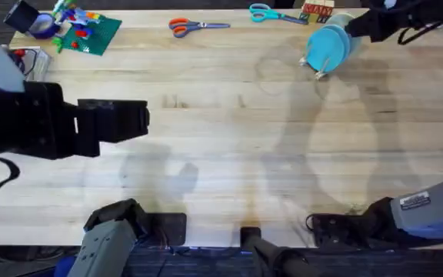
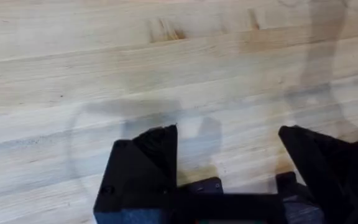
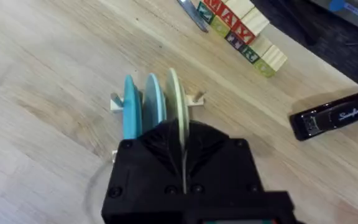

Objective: Pick up the plates from the table one by one and place each into a slot on the dish rack.

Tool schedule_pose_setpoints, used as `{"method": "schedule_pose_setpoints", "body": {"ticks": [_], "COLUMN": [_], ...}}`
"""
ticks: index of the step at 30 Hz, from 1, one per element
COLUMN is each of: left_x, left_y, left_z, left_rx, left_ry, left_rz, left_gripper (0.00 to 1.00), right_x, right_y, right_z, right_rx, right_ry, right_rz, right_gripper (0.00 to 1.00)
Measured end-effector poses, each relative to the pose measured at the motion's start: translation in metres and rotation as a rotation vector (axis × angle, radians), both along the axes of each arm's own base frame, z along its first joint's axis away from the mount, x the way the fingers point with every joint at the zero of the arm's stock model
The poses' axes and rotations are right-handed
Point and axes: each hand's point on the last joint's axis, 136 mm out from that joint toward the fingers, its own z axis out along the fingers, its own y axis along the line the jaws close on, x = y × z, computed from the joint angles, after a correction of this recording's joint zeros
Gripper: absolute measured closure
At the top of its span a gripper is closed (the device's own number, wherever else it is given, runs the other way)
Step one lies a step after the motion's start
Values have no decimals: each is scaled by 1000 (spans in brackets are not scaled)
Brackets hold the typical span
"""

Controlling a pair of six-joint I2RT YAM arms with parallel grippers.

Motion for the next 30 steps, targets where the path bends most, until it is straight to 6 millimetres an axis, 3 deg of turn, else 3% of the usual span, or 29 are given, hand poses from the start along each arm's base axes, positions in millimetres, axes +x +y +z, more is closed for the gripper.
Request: {"method": "schedule_pose_setpoints", "body": {"ticks": [9,26,30], "left_x": [0,0,0], "left_y": [0,0,0], "left_z": [0,0,0], "left_rx": [0,0,0], "left_ry": [0,0,0], "left_rz": [0,0,0], "left_gripper": [7,7,7], "right_x": [1,0,-2], "right_y": [0,-1,-7], "right_z": [0,1,16], "right_rx": [2,9,14], "right_ry": [-2,-1,-27], "right_rz": [-3,-13,-38], "right_gripper": [833,817,817]}}
